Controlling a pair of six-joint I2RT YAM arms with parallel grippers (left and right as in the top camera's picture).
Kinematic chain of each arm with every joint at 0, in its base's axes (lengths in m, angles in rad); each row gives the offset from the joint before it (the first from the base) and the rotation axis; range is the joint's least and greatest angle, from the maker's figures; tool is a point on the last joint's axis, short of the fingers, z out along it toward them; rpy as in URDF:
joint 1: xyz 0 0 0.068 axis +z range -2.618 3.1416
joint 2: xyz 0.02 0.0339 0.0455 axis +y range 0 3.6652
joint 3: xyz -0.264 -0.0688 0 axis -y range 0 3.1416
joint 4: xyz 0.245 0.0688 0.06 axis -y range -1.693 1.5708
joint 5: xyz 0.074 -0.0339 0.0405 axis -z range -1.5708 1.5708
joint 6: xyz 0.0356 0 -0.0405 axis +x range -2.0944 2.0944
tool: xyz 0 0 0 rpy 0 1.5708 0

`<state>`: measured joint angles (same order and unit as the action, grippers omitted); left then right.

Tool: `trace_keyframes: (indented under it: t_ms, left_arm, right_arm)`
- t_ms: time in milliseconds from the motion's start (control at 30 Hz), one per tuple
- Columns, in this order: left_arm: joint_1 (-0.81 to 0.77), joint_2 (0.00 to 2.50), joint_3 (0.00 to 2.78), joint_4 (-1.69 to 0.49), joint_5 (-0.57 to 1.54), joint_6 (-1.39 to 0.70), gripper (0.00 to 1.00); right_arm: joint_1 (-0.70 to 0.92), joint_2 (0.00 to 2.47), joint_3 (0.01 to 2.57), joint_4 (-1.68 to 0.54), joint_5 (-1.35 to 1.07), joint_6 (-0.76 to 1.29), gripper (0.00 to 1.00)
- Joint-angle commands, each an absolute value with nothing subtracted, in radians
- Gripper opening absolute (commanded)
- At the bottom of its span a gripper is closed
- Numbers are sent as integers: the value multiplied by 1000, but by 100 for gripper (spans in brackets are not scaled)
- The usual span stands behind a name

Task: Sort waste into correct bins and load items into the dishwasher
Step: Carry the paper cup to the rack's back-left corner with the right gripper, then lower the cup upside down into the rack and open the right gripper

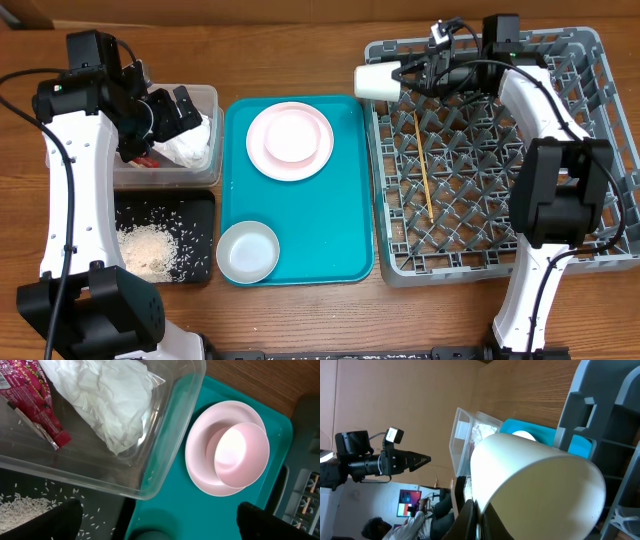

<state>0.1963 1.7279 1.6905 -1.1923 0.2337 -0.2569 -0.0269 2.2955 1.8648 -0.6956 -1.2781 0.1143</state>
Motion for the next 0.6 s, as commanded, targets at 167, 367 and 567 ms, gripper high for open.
trace_keyframes:
  t_ms: [167,367,567]
  left_arm:
    - [189,1720,1707,-1193,228,-239,100]
    - [189,1720,1707,-1193,228,-239,100]
    - [189,1720,1707,-1193,228,-239,100]
  right_arm:
    - [-33,2304,1865,-717,-1171,96,4]
    - [-43,2304,1854,-728,-1171,97,4]
    - [-44,2304,1815,-699,-1173,96,4]
